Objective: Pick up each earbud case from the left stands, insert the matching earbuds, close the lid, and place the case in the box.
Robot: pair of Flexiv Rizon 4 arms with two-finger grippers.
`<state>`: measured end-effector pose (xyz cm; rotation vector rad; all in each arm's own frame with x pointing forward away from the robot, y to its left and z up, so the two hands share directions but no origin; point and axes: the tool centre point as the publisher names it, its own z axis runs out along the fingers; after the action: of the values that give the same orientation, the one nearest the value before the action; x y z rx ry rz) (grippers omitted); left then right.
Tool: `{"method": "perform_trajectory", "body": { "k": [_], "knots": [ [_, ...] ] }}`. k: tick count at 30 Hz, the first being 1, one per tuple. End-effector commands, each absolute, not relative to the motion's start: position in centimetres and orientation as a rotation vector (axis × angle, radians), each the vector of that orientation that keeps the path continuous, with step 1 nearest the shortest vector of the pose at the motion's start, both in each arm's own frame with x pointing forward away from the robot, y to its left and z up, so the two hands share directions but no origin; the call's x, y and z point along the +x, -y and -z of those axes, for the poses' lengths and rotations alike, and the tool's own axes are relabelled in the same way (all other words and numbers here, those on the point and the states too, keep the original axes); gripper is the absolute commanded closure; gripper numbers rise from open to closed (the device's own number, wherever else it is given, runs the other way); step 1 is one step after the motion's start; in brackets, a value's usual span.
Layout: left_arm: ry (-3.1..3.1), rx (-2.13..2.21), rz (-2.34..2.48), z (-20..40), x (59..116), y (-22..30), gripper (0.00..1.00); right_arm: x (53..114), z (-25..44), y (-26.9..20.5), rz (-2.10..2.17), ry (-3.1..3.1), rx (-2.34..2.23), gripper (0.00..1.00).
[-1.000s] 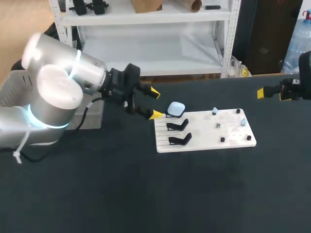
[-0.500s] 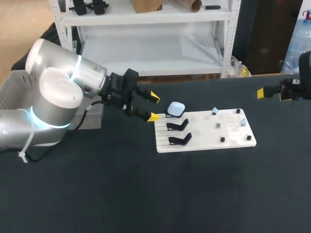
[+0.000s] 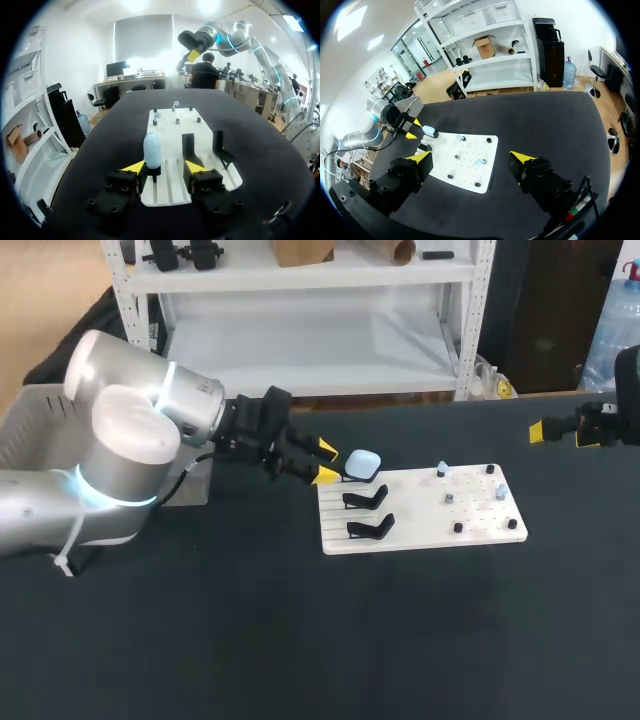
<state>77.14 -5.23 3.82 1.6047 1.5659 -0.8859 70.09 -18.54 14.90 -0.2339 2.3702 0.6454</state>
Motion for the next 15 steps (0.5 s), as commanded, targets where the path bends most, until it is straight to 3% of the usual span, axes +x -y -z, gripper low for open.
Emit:
{"method": "perform_trajectory", "body": {
  "k": [1,2,4,15],
  "knots": [
    [-1.572,1.601,0.899,-3.13,78.41,6.01,0.45,70.11,-14.92,18.59,-0.646,-2.372,-0.235,0.0],
    [-1.574,1.599,0.9,-3.11,78.47,6.05,0.51,70.11,-14.92,18.59,-0.646,-2.372,-0.235,0.0],
    [-1.576,1.597,0.899,-3.09,78.54,6.13,0.53,70.11,-14.92,18.59,-0.646,-2.372,-0.235,0.0],
    [-1.583,1.598,0.891,-2.48,78.87,6.73,0.5,70.11,-14.92,18.59,-0.646,-2.372,-0.235,0.0]
  ]
}}
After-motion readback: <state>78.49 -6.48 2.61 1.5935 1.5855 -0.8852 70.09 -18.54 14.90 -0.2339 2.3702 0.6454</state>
